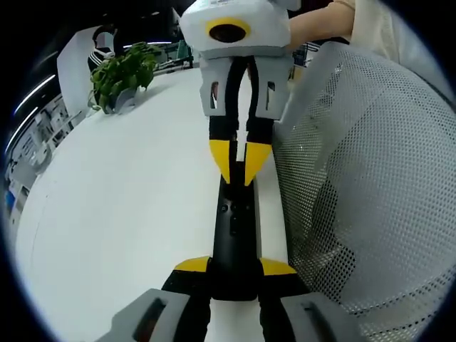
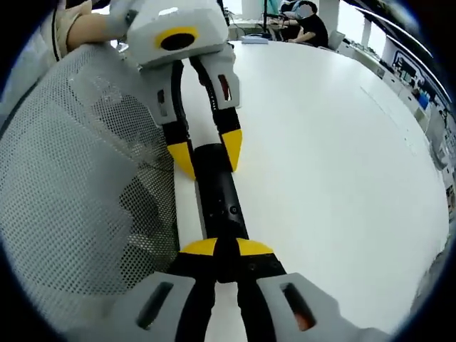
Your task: Press the specified remote control buttons in sequence, fully releasing each button before pressing the next.
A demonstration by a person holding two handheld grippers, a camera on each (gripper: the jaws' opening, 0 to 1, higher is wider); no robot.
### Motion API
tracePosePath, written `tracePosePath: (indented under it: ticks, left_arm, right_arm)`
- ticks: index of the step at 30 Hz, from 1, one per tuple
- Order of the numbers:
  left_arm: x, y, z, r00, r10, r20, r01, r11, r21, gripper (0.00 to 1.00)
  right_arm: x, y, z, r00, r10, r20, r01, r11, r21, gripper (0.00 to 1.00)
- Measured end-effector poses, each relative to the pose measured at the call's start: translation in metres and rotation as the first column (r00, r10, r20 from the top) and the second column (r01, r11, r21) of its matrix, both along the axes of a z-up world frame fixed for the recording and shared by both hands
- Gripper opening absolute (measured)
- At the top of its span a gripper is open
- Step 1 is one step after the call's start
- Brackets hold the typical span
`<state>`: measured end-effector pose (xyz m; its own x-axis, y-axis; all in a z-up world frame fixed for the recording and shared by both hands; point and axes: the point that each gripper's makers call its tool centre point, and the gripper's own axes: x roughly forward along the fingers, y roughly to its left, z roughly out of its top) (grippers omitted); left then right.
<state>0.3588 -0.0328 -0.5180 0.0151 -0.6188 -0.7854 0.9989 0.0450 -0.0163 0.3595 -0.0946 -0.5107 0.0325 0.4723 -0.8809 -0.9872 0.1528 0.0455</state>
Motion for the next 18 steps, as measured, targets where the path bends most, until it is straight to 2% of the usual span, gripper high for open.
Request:
tracePosePath:
  ticks: [2, 4, 6, 15, 18]
  left_arm:
    - [0.0001, 0.0000, 0.0000, 1.000, -0.001, 0.000, 0.001, 1.000, 0.000, 0.24]
    - [0.0001, 0.0001, -0.0001, 1.000, -0.001, 0.000, 0.001, 1.000, -0.001, 0.24]
    - [0.0001, 0.0001, -0.0001, 1.000, 0.000, 0.000, 0.000, 1.000, -0.001, 0.24]
    - [-0.0001, 0.0002, -0.0001, 1.000, -0.001, -0.002, 0.001, 1.000, -0.001, 0.24]
    - [-0.0003, 0.0002, -0.0001, 1.000, -0.004, 0.000, 0.004, 1.000, 0.002, 0.24]
  right_arm:
    - [0.0014, 0.0009, -0.0007, 1.000, 0.003, 0.003, -0.003, 1.000, -0.003, 0.08]
    - [0.0064, 0.0015, -0.0009, 1.000, 0.004, 0.030, -0.004, 1.000, -0.004, 0.13]
    - [0.0027, 0.0034, -0.0015, 1.000, 0.007, -0.012, -0.007, 1.000, -0.003, 0.10]
    - [0.0063, 0.0040, -0.0038, 0.999, 0.010, -0.053, -0.012, 1.000, -0.023, 0.11]
    - [0.0047, 0.0050, -0.0048, 0.998, 0.046, -0.038, -0.048, 0.998, -0.050, 0.10]
